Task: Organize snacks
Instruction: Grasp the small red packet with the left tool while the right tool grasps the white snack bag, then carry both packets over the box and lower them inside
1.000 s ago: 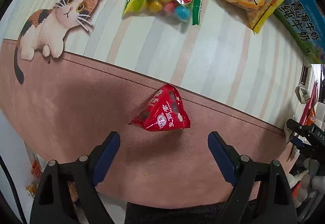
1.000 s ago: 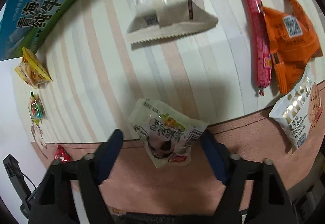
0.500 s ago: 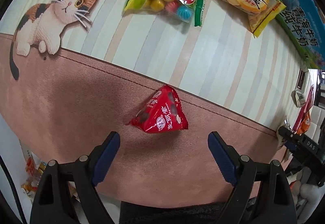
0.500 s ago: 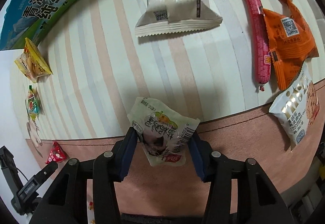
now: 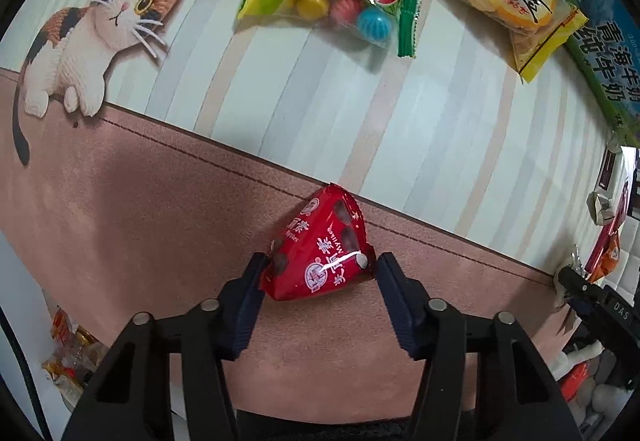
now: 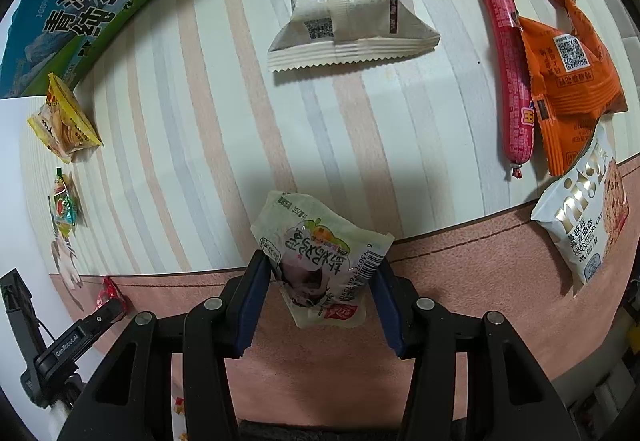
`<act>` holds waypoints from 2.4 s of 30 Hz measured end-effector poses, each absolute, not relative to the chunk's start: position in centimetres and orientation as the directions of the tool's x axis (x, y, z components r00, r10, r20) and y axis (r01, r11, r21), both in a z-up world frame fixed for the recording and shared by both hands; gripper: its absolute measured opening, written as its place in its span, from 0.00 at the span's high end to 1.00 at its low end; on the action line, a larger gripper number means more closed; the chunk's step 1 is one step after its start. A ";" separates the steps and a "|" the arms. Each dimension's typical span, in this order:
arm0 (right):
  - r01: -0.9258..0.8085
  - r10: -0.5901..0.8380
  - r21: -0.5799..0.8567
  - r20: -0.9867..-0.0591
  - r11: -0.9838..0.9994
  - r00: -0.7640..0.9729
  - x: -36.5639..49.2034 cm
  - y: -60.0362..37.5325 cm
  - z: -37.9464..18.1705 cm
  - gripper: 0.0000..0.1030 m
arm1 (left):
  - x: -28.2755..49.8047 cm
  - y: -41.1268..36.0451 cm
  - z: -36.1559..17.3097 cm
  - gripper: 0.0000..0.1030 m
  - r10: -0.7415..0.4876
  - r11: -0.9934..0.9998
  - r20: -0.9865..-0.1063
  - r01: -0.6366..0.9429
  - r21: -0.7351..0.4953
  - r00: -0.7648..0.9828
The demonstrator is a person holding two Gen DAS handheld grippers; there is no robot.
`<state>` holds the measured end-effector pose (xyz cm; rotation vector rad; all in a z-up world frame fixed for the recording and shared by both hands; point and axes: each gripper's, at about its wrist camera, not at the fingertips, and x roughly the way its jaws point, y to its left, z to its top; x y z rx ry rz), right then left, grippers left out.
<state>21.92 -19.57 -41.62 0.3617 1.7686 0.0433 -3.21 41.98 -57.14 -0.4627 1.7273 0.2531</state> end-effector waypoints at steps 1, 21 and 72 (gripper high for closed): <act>0.220 0.266 0.225 -0.946 0.949 -0.183 21.9 -19.6 -41.6 0.49 | -3.2 42.0 -57.0 0.55 -0.157 0.898 -0.976 -0.434 -0.078 -0.149; 0.138 0.378 0.363 -0.920 0.922 -0.103 22.4 -18.7 -35.2 0.49 | 1.3 34.9 -46.4 0.59 -0.183 0.944 -0.983 -0.276 -0.182 0.021; -0.135 0.294 0.278 -0.948 0.951 0.123 45.1 -16.2 -23.7 0.07 | 27.6 28.6 -36.8 0.12 -0.134 0.987 -0.977 -0.062 -0.146 0.164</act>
